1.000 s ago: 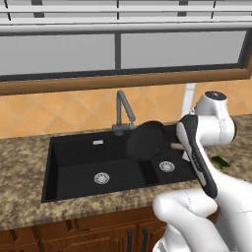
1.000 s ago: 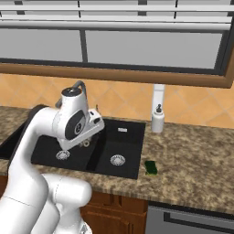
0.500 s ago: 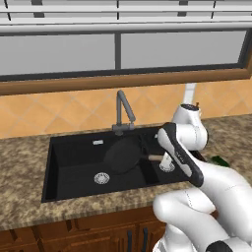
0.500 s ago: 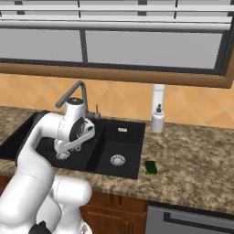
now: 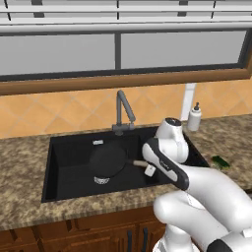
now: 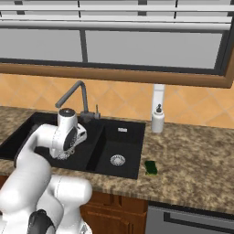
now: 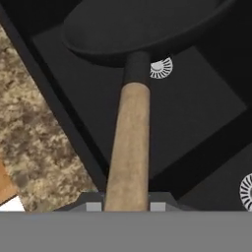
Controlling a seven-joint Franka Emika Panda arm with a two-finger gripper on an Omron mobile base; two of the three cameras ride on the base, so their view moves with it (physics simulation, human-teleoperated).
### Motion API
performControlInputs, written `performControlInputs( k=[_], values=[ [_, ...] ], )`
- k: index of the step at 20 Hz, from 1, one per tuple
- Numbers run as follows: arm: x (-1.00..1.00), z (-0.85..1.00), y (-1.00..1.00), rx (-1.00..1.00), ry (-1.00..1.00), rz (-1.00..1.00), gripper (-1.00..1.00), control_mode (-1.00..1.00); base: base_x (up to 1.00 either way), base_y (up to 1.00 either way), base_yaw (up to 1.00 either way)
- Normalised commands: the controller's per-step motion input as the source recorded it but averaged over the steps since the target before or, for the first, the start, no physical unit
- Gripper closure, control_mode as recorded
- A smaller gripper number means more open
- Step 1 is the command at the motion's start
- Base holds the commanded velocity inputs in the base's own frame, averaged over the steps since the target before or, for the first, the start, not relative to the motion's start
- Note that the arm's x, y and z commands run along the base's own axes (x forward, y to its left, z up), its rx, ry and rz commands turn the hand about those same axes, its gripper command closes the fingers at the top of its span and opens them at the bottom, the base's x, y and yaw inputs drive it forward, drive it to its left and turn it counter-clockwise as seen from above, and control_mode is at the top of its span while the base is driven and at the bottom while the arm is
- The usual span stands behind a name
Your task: Pick the pan and sponge and place them into the sink. Then turn on the water.
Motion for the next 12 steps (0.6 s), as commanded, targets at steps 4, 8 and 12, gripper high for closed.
performControlInputs(
  k=[4,8,12],
  values=[
    [0.50,-0.41,0.22,0.07,-0.05,0.02,1.00,-1.00,0.00,0.00,0.00],
    [0.38,-0.26,0.30,0.07,-0.04,0.02,1.00,-1.00,0.00,0.00,0.00],
    [0.30,-0.29,0.34,0.03,-0.01,0.00,1.00,-1.00,0.00,0.00,0.00]
  ],
)
